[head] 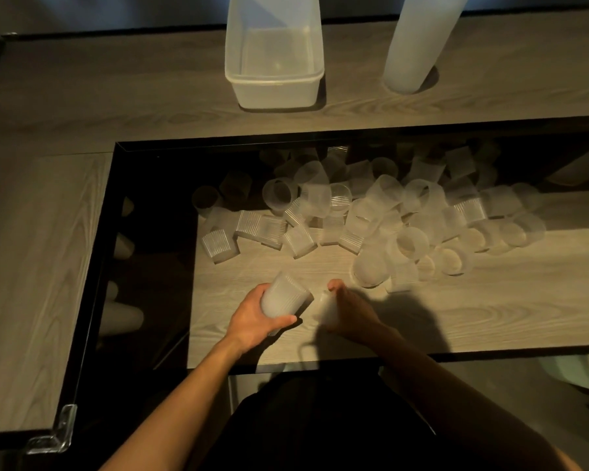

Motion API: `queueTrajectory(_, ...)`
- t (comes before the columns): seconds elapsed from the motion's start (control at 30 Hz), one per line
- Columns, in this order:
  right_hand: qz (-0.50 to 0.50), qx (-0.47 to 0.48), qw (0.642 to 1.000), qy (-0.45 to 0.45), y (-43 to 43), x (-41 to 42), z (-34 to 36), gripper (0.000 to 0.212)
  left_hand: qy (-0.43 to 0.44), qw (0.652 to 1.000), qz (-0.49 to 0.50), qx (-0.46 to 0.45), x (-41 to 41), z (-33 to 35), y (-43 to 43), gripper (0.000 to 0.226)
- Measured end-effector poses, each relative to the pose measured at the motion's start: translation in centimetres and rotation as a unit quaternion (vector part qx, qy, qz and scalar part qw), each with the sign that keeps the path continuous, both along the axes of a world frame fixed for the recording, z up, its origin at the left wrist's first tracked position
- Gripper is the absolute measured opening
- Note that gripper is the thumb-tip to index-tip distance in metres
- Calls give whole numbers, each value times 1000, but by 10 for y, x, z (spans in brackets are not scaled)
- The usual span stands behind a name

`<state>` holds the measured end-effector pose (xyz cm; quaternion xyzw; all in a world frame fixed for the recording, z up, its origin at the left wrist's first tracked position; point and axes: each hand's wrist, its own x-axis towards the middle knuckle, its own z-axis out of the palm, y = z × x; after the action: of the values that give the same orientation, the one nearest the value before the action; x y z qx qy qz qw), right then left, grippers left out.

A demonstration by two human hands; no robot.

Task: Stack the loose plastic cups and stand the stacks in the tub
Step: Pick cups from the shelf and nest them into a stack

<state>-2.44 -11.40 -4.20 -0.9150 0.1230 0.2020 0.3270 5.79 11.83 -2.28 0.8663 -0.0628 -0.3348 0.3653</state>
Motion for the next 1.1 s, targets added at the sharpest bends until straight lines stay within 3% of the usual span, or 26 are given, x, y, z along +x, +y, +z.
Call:
queueTrajectory(0.13, -57, 97, 991, -70, -7, 22, 16, 70, -26, 999, -10, 28, 3, 5, 0, 89)
queueTrajectory(0.3, -150, 349, 925, 22, -19, 36, 27, 72, -62, 997, -40, 29, 11, 11, 0, 87)
queueTrajectory(0.47, -131, 323, 937, 23, -22, 34, 34, 52, -100, 982, -151, 51, 13, 22, -5, 88)
queueTrajectory(0.57, -83, 276, 957, 30, -6, 29, 34, 56, -117, 975, -181, 58, 7, 23, -11, 92)
queueTrajectory(0.67, -129, 247, 959, -43, 15, 19, 24, 55, -96, 980, -165, 48, -5, 19, -17, 94)
queueTrajectory(0.73, -177, 247, 949, -82, 16, 13, 21, 51, -87, 985, -141, 37, -13, 17, -25, 94)
queueTrajectory(0.83, -255, 316, 912, -58, 10, 9, 26, 41, -78, 989, -127, 15, -18, 19, -35, 94)
queueTrajectory(0.97, -145, 298, 943, -34, 5, 3, 27, 54, -91, 987, -136, 1, -23, 24, -53, 92)
queueTrajectory(1.03, -159, 291, 938, -99, -6, 3, 33, 48, -78, 990, -120, -4, -26, 24, -61, 89)
queueTrajectory(1.1, -248, 241, 919, -189, -23, 4, 40, 38, -67, 993, -94, -3, -26, 24, -66, 91)
